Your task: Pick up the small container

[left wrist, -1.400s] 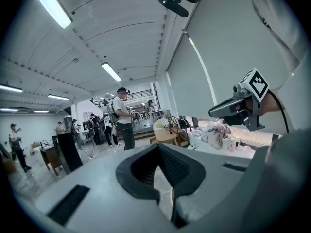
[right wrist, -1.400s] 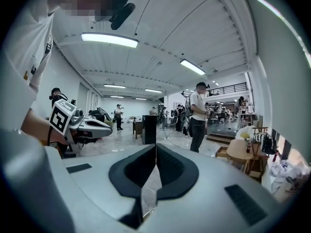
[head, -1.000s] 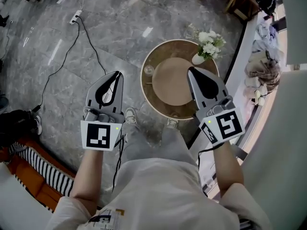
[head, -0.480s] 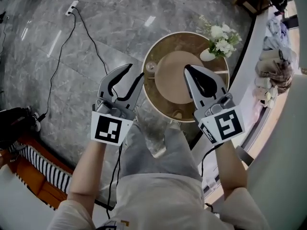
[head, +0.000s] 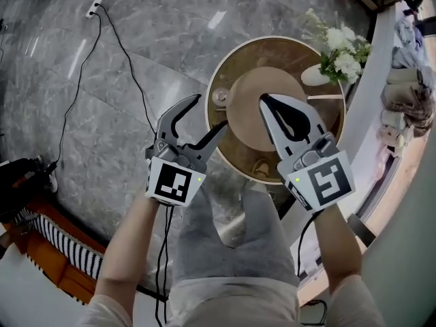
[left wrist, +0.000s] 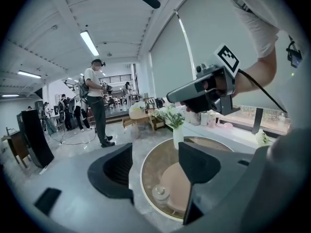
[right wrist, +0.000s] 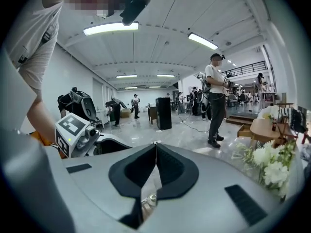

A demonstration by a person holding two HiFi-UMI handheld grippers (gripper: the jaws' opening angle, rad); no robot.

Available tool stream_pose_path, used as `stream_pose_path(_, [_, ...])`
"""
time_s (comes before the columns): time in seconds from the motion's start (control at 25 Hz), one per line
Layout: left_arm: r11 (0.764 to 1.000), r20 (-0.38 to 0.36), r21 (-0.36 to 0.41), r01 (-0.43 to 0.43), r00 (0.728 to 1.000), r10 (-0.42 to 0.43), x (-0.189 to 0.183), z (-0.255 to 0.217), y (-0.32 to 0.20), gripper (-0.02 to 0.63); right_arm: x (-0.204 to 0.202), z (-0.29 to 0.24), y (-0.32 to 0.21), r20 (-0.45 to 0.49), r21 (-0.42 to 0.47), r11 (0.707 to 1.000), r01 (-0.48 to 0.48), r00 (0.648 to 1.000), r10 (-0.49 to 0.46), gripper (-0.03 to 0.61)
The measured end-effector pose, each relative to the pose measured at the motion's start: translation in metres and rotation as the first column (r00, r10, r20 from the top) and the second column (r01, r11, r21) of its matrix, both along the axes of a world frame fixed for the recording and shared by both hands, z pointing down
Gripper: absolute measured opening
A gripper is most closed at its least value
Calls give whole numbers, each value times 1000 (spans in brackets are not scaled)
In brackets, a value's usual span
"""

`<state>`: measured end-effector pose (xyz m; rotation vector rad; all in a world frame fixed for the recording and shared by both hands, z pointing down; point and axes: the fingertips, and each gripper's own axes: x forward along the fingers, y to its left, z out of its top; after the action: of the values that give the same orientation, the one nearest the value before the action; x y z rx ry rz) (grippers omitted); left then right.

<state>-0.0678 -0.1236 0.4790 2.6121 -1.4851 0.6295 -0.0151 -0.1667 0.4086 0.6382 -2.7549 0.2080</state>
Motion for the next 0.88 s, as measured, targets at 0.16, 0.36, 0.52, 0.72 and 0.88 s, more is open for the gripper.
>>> stream_pose_path(0.16, [999,15,-6,-40,999,40,8,60,-3,316,-7,39,0,-9,-15,1000,11,1000,-12,8])
stream_pose_path(0.36, [998,22,-32,-55,998,56,8,123,-10,333,-14,88,-1,-23,-47,999,16,1000,-17,8])
stream_pose_path(0.52, [997,19,-46,-61,998,62,10,168,-19,337,-18,124,-4,-16,-91,996,-5,1000,3,8])
stream_pose_path(0.72, [996,5,-58,-66,998,66,15,216,-29,339,-23,164,-12,-24,-111,994,-7,1000,4,8])
stream_pose_path(0.88, [998,-15,-49,-50,999,49,18,238,-39,341,-24,190,-17,-34,-119,993,-7,999,3,8])
